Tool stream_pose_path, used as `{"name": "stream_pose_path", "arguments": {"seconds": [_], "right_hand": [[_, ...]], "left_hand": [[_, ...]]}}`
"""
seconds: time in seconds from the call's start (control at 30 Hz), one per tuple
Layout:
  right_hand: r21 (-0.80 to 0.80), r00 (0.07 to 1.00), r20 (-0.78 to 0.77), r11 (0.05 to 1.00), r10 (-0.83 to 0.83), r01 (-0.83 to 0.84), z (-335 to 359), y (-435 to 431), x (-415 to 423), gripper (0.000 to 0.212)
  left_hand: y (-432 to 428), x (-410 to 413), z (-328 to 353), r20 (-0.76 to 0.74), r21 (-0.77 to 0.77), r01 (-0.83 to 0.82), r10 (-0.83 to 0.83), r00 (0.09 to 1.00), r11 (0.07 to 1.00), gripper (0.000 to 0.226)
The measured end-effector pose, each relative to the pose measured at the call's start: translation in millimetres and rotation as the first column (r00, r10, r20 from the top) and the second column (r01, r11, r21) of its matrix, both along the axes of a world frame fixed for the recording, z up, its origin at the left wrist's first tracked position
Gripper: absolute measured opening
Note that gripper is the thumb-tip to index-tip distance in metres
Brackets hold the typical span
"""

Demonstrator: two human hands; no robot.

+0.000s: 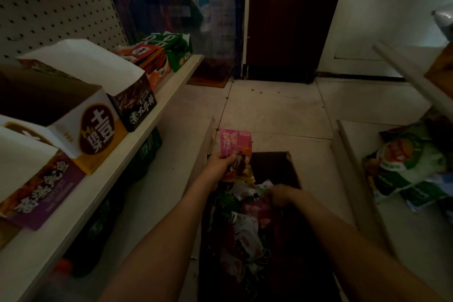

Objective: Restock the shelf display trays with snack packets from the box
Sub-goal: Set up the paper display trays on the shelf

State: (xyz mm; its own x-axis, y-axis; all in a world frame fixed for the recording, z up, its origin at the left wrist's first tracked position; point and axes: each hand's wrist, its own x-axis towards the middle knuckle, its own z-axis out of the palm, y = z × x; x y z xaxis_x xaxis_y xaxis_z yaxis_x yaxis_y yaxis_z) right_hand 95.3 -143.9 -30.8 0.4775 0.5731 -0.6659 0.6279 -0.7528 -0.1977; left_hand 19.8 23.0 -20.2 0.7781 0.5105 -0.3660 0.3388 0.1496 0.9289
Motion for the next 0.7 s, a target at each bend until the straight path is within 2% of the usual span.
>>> {"name": "stream_pose_path", "arguments": {"seconds": [0.07,0.1,0.17,0.23,0.3,0.37,0.47,0.57,0.7], "right_hand": [[0.229,0.984,-0.102,0.959,-0.148,0.168,-5.7,1.3,13.9,0.023],[0.361,0.953,-0.199,0.888,-0.227,0.286,-4.4,1.6,19.4,0.012],[0.557,0.859,-0.393,0.659,-0.327,0.506,6.6,3.0,28.4,0.018],[0.652,0.774,-0.511,0.419,-0.374,0.632,22.2,4.0,35.9,0.02],[0.705,0.726,-0.556,0.233,-0.404,0.67,36.3,4.2,44.6,0.022],[0.736,0.698,-0.577,0.099,-0.425,0.669,47.5,3.9,54.2,0.024],[0.763,0.675,-0.579,-0.011,-0.457,0.647,66.0,8.1,67.9,0.026],[0.748,0.65,-0.62,-0.081,-0.439,0.659,91.2,22.4,74.4,0.025],[0.692,0.586,-0.676,-0.11,-0.447,0.714,127.2,43.1,65.8,0.025]], "left_hand": [[0.7,-0.3,0.1,0.016,0.003,-0.013,0.013,1.0,1.0,0.035],[0.7,-0.6,1.3,0.03,0.004,-0.02,0.02,0.999,1.0,0.033],[0.5,-0.6,5.0,0.08,-0.007,-0.034,0.035,0.996,0.999,0.03],[2.2,0.9,7.9,0.136,-0.042,-0.078,0.084,0.987,0.996,0.021],[8.0,3.2,11.2,0.164,-0.072,-0.163,0.173,0.971,0.984,0.02],[16.0,7.4,13.3,0.165,-0.041,-0.211,0.215,0.962,0.977,0.029],[21.4,15.8,19.5,0.155,0.036,-0.198,0.19,0.969,0.98,0.033],[13.2,21.4,41.2,0.14,0.034,-0.12,0.114,0.984,0.992,0.032],[1.3,18.1,92.5,0.133,-0.043,-0.027,0.033,0.991,0.999,0.027]]}}
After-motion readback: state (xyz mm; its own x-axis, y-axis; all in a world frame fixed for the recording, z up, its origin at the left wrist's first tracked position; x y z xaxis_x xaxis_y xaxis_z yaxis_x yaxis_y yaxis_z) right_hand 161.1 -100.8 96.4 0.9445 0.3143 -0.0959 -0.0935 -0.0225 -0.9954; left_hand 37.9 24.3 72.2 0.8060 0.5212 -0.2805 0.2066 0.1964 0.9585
